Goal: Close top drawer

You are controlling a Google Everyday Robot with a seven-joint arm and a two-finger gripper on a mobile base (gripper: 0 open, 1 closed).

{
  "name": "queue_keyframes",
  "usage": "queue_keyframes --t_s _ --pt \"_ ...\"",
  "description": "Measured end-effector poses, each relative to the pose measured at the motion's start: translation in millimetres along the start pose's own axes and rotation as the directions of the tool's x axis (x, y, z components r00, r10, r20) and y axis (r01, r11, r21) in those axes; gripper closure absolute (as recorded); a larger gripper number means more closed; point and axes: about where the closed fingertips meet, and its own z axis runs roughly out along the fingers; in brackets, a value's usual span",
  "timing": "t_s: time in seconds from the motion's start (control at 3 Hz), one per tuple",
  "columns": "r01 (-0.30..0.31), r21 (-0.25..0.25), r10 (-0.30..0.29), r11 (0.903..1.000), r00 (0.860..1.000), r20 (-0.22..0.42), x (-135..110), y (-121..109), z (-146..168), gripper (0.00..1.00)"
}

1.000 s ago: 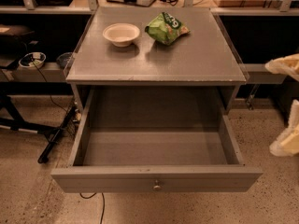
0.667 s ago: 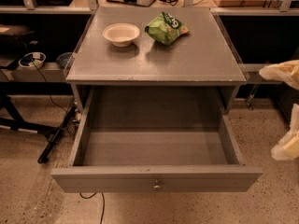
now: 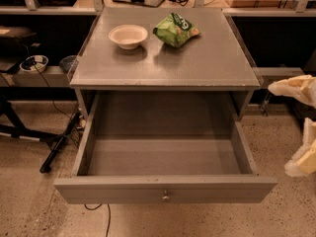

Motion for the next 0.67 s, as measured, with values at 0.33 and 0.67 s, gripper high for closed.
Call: queue_keyframes --t_s 0.33,0.67 --pt "0.000 0.000 0.000 1.0000 1.000 0.000 0.0 0.0 0.0 0.19" --pt "-0.015 0.032 0.015 0.9994 1.000 -0.001 2.4 2.8 2.2 0.42"
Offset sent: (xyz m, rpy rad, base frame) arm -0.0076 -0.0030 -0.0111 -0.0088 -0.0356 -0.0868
